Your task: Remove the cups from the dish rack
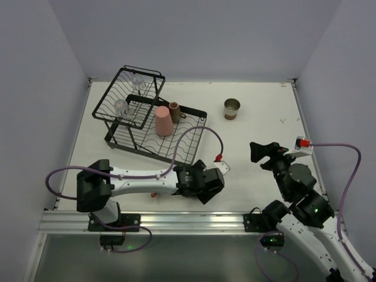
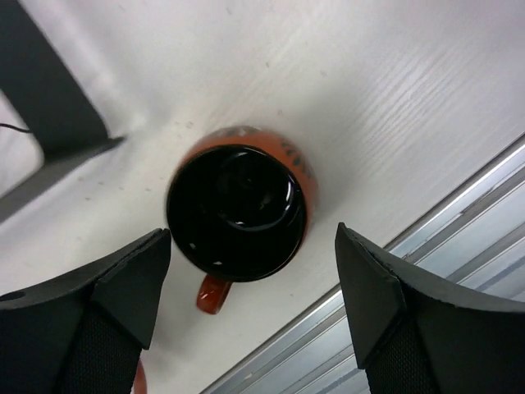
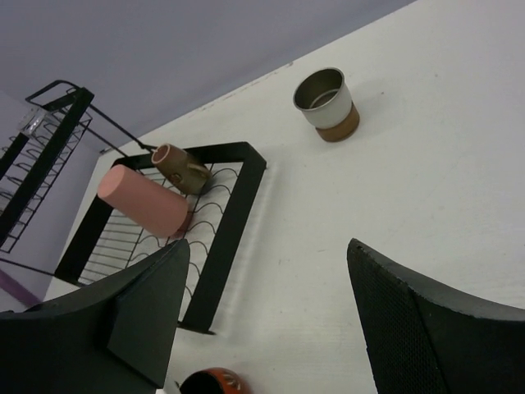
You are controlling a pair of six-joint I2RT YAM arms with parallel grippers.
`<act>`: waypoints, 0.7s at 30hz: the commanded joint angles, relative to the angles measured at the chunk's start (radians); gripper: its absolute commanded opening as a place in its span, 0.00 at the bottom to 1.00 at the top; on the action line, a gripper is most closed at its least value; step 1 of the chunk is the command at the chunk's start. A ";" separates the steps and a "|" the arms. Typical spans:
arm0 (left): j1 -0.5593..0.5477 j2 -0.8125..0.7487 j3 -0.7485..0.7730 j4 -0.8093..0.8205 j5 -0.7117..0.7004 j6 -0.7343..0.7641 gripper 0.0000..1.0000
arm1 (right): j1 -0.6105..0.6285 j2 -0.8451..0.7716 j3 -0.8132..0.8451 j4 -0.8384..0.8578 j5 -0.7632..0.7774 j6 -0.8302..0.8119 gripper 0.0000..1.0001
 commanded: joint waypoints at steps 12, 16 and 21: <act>0.005 -0.488 0.077 0.108 -0.404 0.065 0.98 | -0.004 0.324 0.057 0.286 -0.504 -0.200 0.79; 0.005 -0.715 -0.012 0.214 -0.479 0.117 1.00 | 0.049 0.595 0.132 0.394 -0.612 -0.251 0.81; 0.005 -0.977 -0.104 0.319 -0.574 0.196 1.00 | 0.085 0.883 0.256 0.619 -0.679 -0.366 0.87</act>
